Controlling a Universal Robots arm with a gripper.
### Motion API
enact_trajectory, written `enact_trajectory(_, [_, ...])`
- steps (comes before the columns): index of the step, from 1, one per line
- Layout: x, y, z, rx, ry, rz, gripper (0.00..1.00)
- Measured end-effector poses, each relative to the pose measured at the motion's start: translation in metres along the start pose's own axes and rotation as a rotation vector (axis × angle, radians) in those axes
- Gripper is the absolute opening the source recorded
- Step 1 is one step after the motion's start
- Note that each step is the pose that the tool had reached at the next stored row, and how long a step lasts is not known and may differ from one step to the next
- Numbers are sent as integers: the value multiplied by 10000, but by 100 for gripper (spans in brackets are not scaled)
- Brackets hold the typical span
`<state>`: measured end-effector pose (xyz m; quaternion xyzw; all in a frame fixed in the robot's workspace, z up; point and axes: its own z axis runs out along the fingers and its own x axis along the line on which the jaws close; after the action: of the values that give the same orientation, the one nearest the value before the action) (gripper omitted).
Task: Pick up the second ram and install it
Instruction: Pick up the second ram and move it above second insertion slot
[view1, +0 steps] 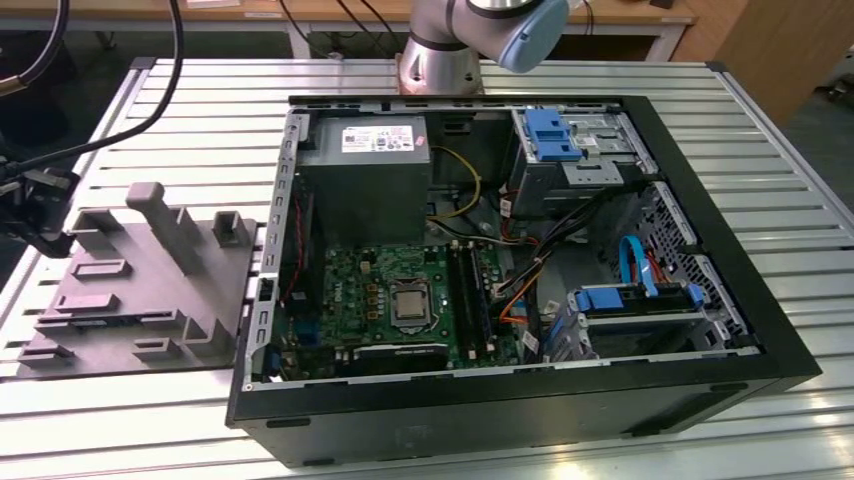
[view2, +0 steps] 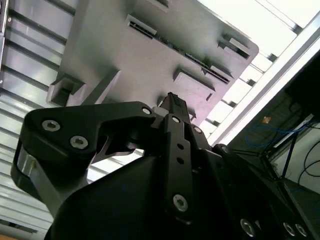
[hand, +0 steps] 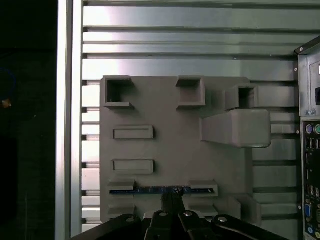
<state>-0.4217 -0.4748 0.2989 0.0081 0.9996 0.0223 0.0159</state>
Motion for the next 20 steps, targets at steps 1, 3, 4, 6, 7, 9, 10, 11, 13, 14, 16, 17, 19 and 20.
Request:
enact_trajectory(1, [0,0,3,-6,9,-186,10])
enact_trajectory(3, [0,0,9,-17,24,-540,10])
enact_trajectory(4, [0,0,12,-23,32,-723,10])
enact_trajectory(6, [1,-1,19,-34,48,-1083,10])
enact_trajectory(7, [1,-1,21,-40,57,-1262,10])
enact_trajectory(9, [1,-1,28,-51,75,-1637,10])
enact_trajectory(10, [1,-2,32,-57,82,-1819,10])
enact_trajectory(11, [1,-2,35,-63,90,-1997,10])
enact_trajectory(13, [1,-2,42,-74,106,-2356,10])
enact_trajectory(14, [1,-2,45,-80,115,-2546,10])
enact_trajectory(16, [2,-2,51,-91,132,-2905,10])
enact_trajectory(17, [2,-2,55,-97,139,-3086,10])
enact_trajectory(19, [2,-3,62,-109,155,-3445,10])
enact_trajectory(20, [2,-3,65,-114,165,-3641,10])
